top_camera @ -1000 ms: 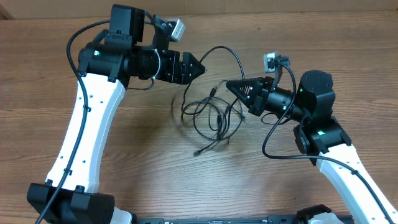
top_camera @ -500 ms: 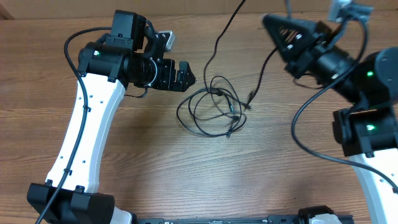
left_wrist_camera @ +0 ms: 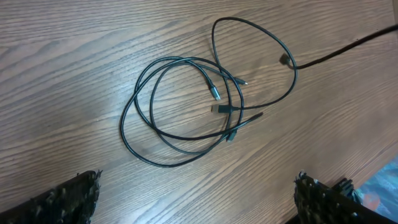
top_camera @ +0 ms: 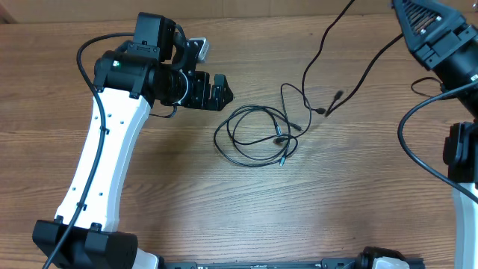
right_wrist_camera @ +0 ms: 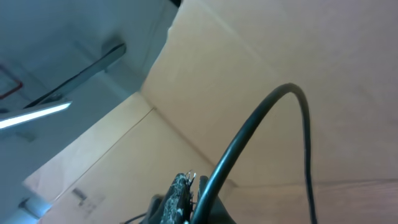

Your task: Untangle cables

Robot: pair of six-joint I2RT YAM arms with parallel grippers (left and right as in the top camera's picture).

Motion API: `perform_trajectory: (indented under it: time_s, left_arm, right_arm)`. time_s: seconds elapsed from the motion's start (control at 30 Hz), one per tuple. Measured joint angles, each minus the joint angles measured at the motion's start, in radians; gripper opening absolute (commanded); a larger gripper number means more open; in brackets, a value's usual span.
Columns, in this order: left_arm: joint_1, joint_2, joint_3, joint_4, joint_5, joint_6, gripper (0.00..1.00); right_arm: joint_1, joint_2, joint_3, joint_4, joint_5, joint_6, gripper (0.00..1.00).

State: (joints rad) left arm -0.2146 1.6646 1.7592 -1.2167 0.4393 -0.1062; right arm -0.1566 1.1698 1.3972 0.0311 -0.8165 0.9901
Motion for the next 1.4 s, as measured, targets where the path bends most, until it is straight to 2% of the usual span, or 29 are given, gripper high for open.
perform_trajectory:
  time_s: [0.17, 0.37, 0.47, 0.57, 0.63, 0.83, 0.93, 1.03, 1.23, 1.3, 1.4]
  left_arm:
    - [0.000, 0.000, 0.000, -0.001, 0.000, 0.000, 1.00]
    - [0.000, 0.000, 0.000, -0.009, 0.000, 0.000, 1.00]
    - [0.000, 0.000, 0.000, -0.042, -0.015, 0.000, 1.00]
    - [0.001, 0.000, 0.000, -0.069, -0.045, 0.003, 1.00]
    - [0.019, 0.000, 0.002, -0.106, -0.114, -0.040, 1.00]
    - [0.192, 0.000, 0.002, -0.153, -0.205, -0.104, 1.00]
    - [0.205, 0.000, 0.002, -0.153, -0.205, -0.089, 1.00]
    - [0.203, 0.000, 0.002, -0.150, -0.205, -0.075, 1.00]
    - [0.203, 0.000, 0.002, -0.165, -0.205, -0.074, 1.00]
    - [0.203, 0.000, 0.002, -0.164, -0.205, -0.074, 1.00]
    - [0.203, 0.000, 0.002, -0.163, -0.205, -0.074, 1.00]
  right_arm:
    - [0.063, 0.000, 0.003, 0.021, -0.101, 0.048, 0.04]
    - [0.180, 0.032, 0.006, -0.043, -0.122, 0.054, 0.04]
    - [0.211, 0.072, 0.006, -0.015, -0.109, 0.071, 0.04]
    - [0.211, 0.081, 0.005, 0.211, -0.035, 0.168, 0.04]
    - [0.211, 0.080, 0.009, 0.313, 0.021, 0.238, 0.04]
    - [0.212, 0.117, 0.009, 0.448, 0.121, 0.409, 0.04]
    - [0.214, 0.131, 0.009, 0.498, 0.155, 0.499, 0.04]
    - [0.271, 0.132, 0.009, 0.644, 0.212, 0.593, 0.04]
    - [0.294, 0.131, 0.009, 0.647, 0.280, 0.625, 0.04]
    - [0.297, 0.129, 0.012, 0.588, 0.293, 0.595, 0.04]
    - [0.371, 0.142, 0.017, 0.401, 0.301, 0.479, 0.04]
